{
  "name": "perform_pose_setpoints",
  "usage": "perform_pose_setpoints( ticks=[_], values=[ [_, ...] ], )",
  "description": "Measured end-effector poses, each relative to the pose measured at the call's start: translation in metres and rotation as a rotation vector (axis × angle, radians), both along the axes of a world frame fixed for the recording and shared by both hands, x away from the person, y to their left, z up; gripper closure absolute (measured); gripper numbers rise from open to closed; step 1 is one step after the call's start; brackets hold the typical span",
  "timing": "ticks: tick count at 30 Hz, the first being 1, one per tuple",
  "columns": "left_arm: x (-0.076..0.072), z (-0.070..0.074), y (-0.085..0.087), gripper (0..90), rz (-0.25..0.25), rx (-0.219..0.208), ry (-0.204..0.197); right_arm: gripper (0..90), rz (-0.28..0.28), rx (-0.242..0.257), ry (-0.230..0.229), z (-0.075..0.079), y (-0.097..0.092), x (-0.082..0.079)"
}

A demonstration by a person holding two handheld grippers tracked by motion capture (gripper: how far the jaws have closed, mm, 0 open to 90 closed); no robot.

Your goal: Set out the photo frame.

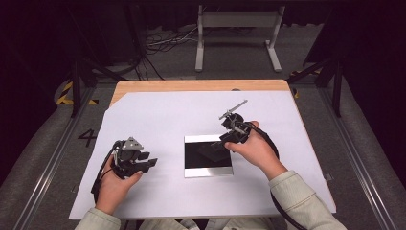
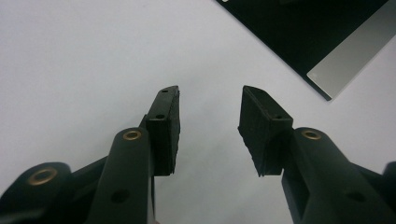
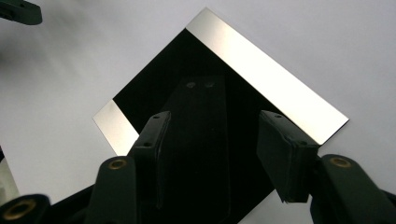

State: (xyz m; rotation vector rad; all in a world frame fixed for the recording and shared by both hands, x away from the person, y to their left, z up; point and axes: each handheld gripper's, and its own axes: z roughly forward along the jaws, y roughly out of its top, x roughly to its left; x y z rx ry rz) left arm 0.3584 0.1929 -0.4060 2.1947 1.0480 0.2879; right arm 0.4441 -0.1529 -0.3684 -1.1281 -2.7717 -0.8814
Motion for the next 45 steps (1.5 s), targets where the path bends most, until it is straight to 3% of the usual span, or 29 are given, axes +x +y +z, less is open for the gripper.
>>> perform_pose_setpoints(
  ticks=[1, 8, 19, 24, 30, 35, 45],
  values=[
    [0.000, 0.000, 0.000, 58.7, 0.000, 0.000, 0.000, 46.5, 0.000, 0.000, 0.000, 0.000, 0.000, 0.000],
    [0.000, -0.001, -0.003, 58.5, 0.000, 0.001, 0.002, 44.8, -0.030, 0.007, 0.120, -0.007, 0.002, 0.005],
    [0.002, -0.002, -0.007, 58.3, -0.016, 0.021, 0.000, 42.4, -0.048, 0.043, 0.226, -0.016, 0.009, 0.007],
    [0.002, -0.002, -0.009, 58.2, -0.018, 0.027, -0.001, 42.6, -0.053, 0.047, 0.231, -0.018, 0.008, 0.007],
    [0.002, -0.003, -0.010, 58.2, -0.018, 0.029, 0.000, 40.9, -0.071, 0.053, 0.274, -0.018, 0.007, 0.008],
    [0.002, -0.005, -0.014, 58.1, -0.031, 0.046, -0.001, 37.5, -0.066, 0.042, 0.259, -0.019, 0.008, 0.007],
    [0.002, -0.005, -0.015, 58.0, -0.030, 0.047, -0.002, 38.2, -0.065, 0.040, 0.288, -0.022, 0.011, 0.005]
  ],
)
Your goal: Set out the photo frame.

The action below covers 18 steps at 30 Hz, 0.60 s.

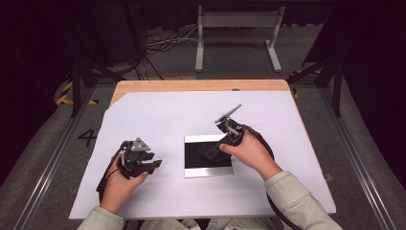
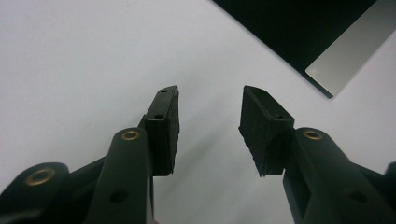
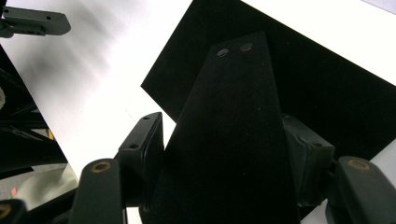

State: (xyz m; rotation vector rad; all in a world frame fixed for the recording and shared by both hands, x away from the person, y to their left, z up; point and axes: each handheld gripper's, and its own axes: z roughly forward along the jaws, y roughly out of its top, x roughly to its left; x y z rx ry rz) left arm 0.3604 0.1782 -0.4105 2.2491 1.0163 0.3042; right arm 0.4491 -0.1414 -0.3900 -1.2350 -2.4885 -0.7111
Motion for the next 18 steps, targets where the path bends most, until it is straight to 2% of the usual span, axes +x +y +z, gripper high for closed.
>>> perform_pose_setpoints(
  ticks=[18],
  values=[
    [0.0013, -0.0014, -0.0025, 57.9, -0.007, 0.008, -0.002, 39.5, -0.013, 0.003, -0.031, 0.0016, -0.0006, -0.0044]
  ],
)
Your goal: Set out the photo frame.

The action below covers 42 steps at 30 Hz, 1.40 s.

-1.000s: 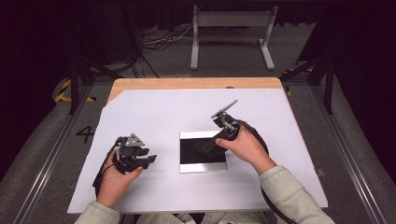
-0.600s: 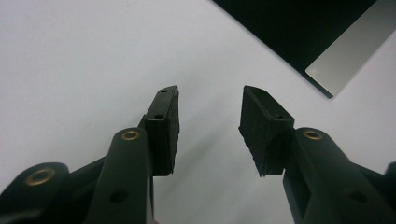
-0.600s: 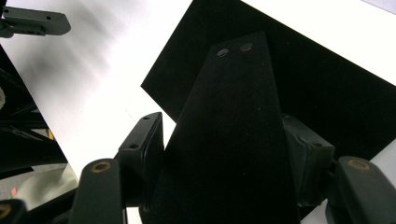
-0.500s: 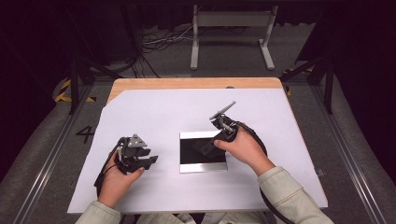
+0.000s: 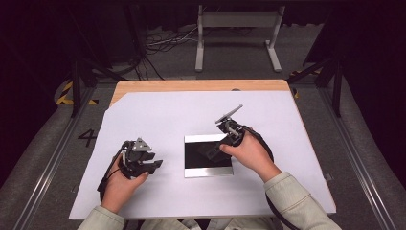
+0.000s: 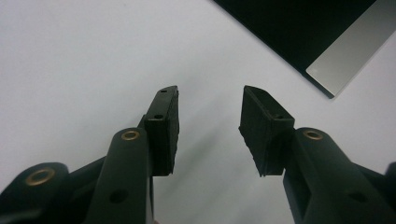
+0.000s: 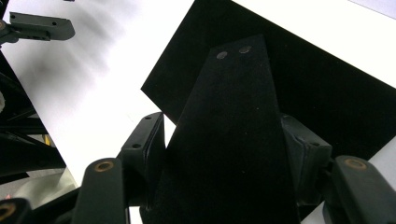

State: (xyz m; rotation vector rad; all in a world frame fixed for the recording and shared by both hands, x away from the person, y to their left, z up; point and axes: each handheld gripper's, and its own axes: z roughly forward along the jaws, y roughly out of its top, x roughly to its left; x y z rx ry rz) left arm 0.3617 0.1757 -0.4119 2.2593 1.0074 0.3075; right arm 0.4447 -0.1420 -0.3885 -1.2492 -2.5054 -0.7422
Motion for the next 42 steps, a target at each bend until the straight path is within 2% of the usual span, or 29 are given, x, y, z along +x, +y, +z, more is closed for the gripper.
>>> perform_pose_setpoints(
  ticks=[6, 11, 19, 22, 23, 28, 31, 36, 42],
  values=[
    [0.000, 0.000, -0.001, 57.9, 0.000, -0.004, -0.002, 39.8, 0.004, -0.006, -0.010, 0.003, 0.000, -0.004],
    [0.001, 0.000, -0.002, 57.9, -0.004, 0.001, -0.006, 39.8, 0.019, -0.008, -0.038, 0.004, -0.002, -0.010],
    [0.001, 0.000, -0.005, 57.8, -0.005, -0.001, -0.006, 39.8, 0.074, 0.012, -0.154, 0.006, -0.006, -0.028],
    [0.001, 0.000, -0.004, 57.8, -0.004, 0.001, -0.010, 39.8, 0.096, 0.004, -0.198, 0.009, -0.007, -0.034],
    [0.001, 0.000, -0.004, 57.8, -0.004, 0.001, -0.010, 39.8, 0.096, 0.004, -0.198, 0.009, -0.007, -0.034],
    [0.001, 0.000, -0.004, 57.8, -0.003, -0.003, -0.011, 39.8, 0.144, 0.005, -0.279, 0.010, -0.009, -0.045],
    [0.001, 0.000, -0.004, 57.8, -0.003, -0.002, -0.012, 39.8, 0.166, 0.004, -0.306, 0.011, -0.010, -0.047],
    [0.001, 0.001, -0.004, 57.7, -0.003, -0.003, -0.014, 39.8, 0.227, -0.003, -0.391, 0.012, -0.012, -0.056],
    [0.000, 0.000, -0.005, 57.6, -0.003, -0.002, -0.013, 39.8, 0.256, 0.016, -0.494, 0.009, -0.020, -0.070]
  ],
)
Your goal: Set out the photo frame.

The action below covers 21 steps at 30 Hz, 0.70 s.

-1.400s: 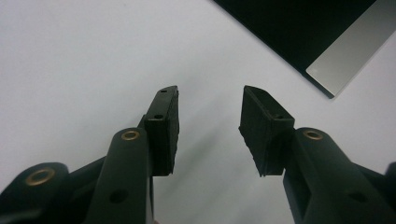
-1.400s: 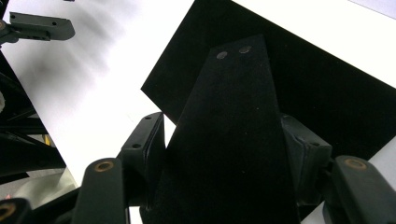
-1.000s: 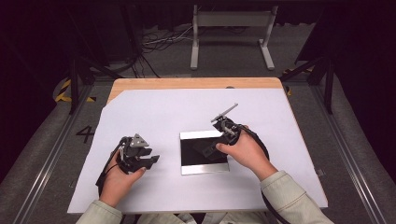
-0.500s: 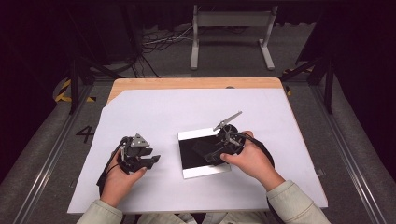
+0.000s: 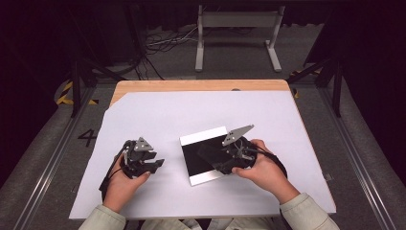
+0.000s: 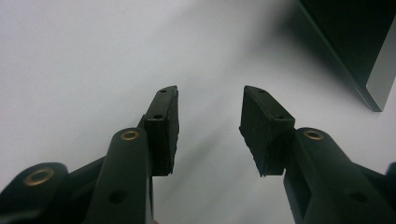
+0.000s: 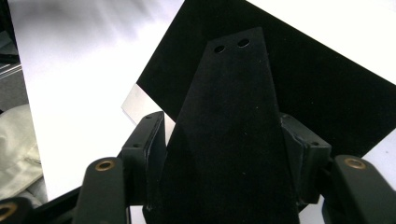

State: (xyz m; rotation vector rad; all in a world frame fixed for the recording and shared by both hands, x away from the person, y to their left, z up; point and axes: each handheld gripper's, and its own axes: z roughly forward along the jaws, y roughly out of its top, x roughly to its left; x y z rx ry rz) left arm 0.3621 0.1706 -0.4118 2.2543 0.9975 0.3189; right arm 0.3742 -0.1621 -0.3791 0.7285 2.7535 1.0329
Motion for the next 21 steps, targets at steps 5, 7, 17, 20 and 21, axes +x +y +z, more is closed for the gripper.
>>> perform_pose_setpoints(
  ticks=[5, 7, 17, 20, 21],
  values=[
    [0.000, 0.000, -0.001, 57.5, -0.003, 0.004, -0.003, 39.8, -0.005, 0.014, -0.053, -0.002, -0.004, -0.011],
    [0.000, 0.000, -0.001, 57.5, -0.004, 0.005, -0.003, 39.7, -0.003, 0.021, -0.077, -0.003, -0.006, -0.015],
    [0.000, 0.000, -0.001, 57.4, -0.007, 0.007, -0.005, 39.8, -0.007, 0.015, -0.170, -0.005, -0.015, -0.040],
    [0.000, 0.000, -0.002, 57.4, -0.004, 0.002, -0.003, 39.8, -0.011, 0.016, -0.186, -0.005, -0.019, -0.047],
    [0.000, 0.000, -0.003, 57.4, -0.005, -0.001, 0.000, 39.8, -0.012, 0.019, -0.190, -0.006, -0.020, -0.048]
  ],
)
